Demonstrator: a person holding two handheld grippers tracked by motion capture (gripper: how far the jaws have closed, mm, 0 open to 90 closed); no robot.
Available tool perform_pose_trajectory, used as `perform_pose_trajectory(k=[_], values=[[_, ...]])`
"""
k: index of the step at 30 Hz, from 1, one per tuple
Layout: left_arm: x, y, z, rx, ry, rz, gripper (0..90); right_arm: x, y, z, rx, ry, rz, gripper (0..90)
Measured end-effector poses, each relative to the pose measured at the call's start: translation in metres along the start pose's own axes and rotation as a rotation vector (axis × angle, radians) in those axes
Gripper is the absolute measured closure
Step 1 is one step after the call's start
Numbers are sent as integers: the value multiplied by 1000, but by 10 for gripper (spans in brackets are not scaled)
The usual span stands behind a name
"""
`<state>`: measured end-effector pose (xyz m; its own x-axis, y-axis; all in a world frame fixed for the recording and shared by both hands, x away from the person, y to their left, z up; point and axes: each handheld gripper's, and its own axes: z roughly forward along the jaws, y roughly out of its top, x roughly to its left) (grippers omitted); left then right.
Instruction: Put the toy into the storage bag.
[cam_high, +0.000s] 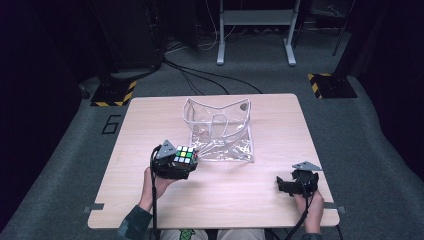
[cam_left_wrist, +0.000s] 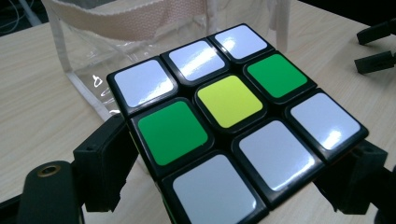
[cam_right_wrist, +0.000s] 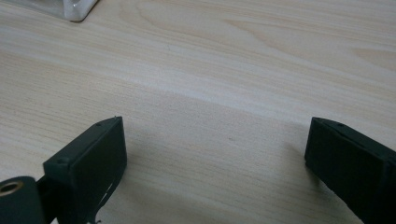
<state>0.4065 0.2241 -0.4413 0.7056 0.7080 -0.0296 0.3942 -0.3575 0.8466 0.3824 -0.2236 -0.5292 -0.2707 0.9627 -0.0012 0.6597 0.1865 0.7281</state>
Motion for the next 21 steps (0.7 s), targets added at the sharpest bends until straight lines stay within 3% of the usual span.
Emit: perform_pose_trajectory(k=[8,14,21], values=[[4,17,-5,-20,18,25,164,0,0,0,-1,2,-5,47],[14,33,-9,-43,31,19,165,0,0,0,-1,3,-5,47],[16,41,-9,-53,31,18,165,0,0,0,-1,2,-5,47]])
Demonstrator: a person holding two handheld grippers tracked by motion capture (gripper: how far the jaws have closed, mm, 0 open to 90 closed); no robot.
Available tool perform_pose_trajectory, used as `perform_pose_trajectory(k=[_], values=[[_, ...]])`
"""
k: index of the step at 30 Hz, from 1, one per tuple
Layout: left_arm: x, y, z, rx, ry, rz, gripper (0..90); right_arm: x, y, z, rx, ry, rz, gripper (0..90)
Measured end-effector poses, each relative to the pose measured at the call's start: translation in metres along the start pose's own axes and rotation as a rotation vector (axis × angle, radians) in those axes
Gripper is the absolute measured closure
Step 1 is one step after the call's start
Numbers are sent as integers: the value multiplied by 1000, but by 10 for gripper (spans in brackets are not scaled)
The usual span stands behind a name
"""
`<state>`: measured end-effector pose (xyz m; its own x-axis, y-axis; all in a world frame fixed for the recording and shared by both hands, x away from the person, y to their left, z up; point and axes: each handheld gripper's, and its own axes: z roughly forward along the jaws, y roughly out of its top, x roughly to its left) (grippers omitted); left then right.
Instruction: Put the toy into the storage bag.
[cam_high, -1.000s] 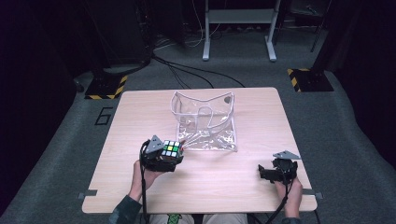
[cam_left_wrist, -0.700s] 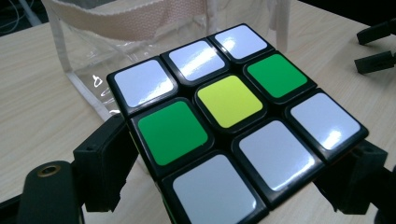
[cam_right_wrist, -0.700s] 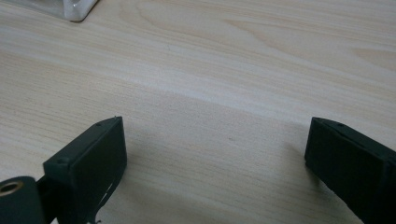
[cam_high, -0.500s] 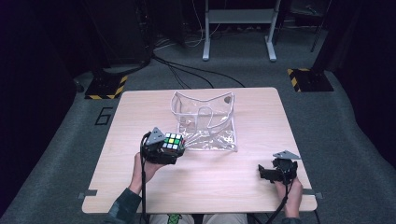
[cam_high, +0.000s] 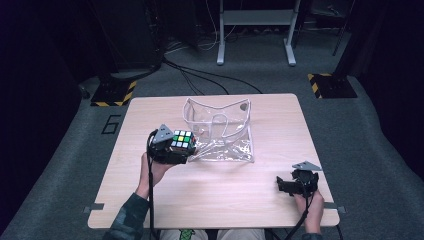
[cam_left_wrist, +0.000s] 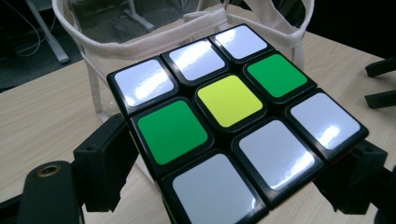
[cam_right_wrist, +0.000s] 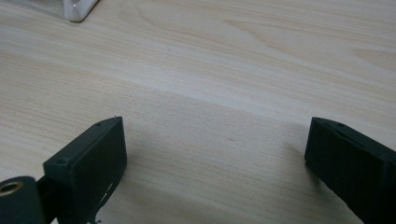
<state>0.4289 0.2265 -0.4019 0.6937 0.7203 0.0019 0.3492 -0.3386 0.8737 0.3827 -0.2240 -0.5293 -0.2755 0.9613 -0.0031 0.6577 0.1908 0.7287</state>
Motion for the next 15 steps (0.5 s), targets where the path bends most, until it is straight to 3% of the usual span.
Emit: perform_pose_trajectory(k=[15], values=[[10,18,-1,-15,5,4,165,0,0,0,0,0,1,48]])
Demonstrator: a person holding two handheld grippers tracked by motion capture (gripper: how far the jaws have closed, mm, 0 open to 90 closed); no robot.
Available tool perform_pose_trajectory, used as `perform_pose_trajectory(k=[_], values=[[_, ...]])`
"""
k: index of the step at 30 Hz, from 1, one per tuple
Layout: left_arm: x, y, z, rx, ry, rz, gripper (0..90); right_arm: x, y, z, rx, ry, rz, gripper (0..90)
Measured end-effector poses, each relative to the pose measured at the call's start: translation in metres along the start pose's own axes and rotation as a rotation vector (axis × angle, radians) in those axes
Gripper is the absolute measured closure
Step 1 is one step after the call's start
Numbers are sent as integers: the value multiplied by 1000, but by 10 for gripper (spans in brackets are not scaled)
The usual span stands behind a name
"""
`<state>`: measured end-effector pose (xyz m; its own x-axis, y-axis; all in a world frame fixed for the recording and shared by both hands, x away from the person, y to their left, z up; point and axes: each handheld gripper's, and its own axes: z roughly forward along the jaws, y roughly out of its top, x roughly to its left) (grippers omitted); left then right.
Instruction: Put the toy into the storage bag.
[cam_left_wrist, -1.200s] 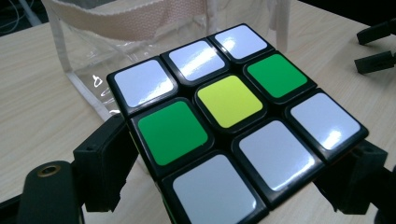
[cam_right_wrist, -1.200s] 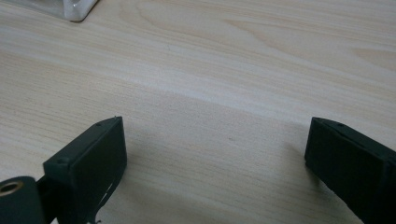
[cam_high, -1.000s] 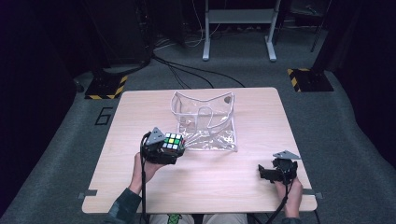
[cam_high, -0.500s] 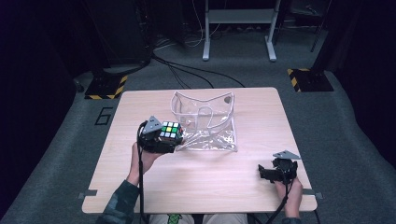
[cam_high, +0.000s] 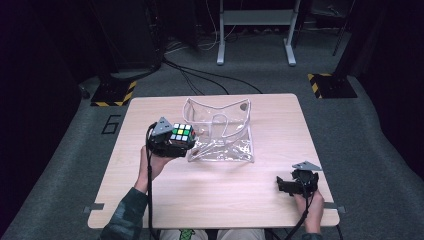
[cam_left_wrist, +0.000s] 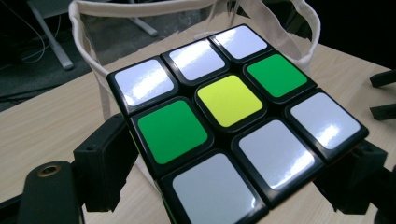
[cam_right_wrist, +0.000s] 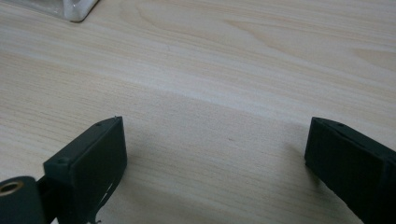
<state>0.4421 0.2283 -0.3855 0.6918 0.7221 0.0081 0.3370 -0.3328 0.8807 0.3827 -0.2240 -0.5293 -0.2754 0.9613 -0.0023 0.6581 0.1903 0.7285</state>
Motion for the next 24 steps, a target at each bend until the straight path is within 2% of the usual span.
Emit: perform_pose_trajectory(k=[3,8,12,23,24], values=[[3,4,0,-6,-4,-9,165,0,0,0,0,0,1,48],[6,13,-1,-1,1,11,165,0,0,0,0,0,1,48],[12,23,1,-6,3,8,165,0,0,0,0,0,1,48],[16,37,8,-20,-7,-3,165,0,0,0,0,0,1,49],[16,39,8,-17,-6,5,165,0,0,0,0,0,1,49]])
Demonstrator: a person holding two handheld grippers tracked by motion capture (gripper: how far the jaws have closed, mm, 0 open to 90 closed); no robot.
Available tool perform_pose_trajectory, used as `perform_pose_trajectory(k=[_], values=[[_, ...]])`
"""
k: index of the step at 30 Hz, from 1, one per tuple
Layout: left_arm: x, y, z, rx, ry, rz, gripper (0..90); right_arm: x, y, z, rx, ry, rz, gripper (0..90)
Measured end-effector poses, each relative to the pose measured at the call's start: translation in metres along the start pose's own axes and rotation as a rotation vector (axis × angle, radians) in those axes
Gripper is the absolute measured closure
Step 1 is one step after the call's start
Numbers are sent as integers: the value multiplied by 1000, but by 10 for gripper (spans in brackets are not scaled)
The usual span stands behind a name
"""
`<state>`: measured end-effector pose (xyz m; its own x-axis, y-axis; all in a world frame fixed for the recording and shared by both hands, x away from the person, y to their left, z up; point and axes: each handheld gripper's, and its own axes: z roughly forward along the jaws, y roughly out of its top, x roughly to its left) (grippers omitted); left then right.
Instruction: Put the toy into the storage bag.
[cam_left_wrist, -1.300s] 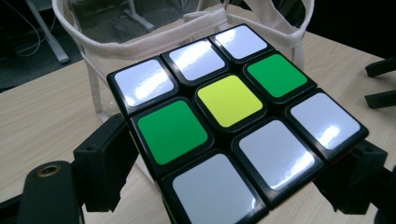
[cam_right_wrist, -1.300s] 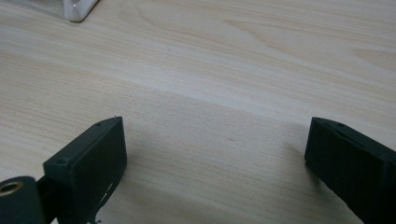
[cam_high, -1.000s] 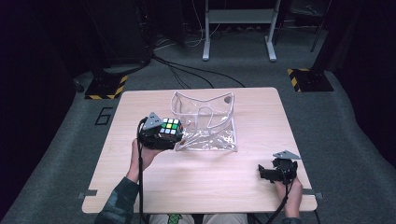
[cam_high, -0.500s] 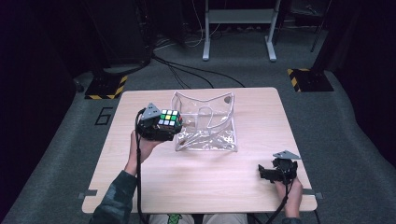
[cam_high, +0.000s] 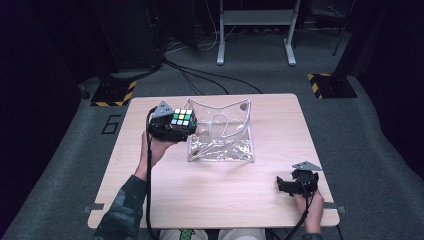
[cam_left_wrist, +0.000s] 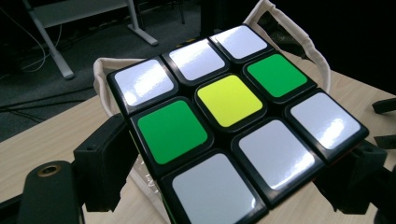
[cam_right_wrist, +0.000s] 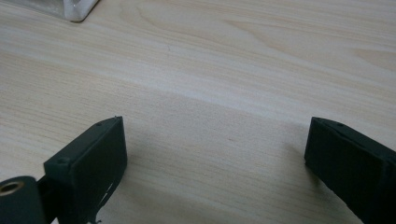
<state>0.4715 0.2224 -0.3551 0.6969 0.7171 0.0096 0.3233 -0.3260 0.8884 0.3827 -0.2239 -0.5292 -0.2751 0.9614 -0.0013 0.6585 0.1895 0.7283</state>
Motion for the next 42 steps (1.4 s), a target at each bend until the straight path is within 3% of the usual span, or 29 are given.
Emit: perform_pose_trajectory(k=[6,8,26,42], values=[[0,8,2,5,8,17,165,0,0,0,0,-1,0,50],[3,12,3,-10,1,-5,166,0,0,0,0,-1,0,50],[11,37,19,-26,9,-13,166,0,0,0,-1,-2,0,52],[17,41,36,0,8,-29,166,0,0,0,-1,-1,0,52]])
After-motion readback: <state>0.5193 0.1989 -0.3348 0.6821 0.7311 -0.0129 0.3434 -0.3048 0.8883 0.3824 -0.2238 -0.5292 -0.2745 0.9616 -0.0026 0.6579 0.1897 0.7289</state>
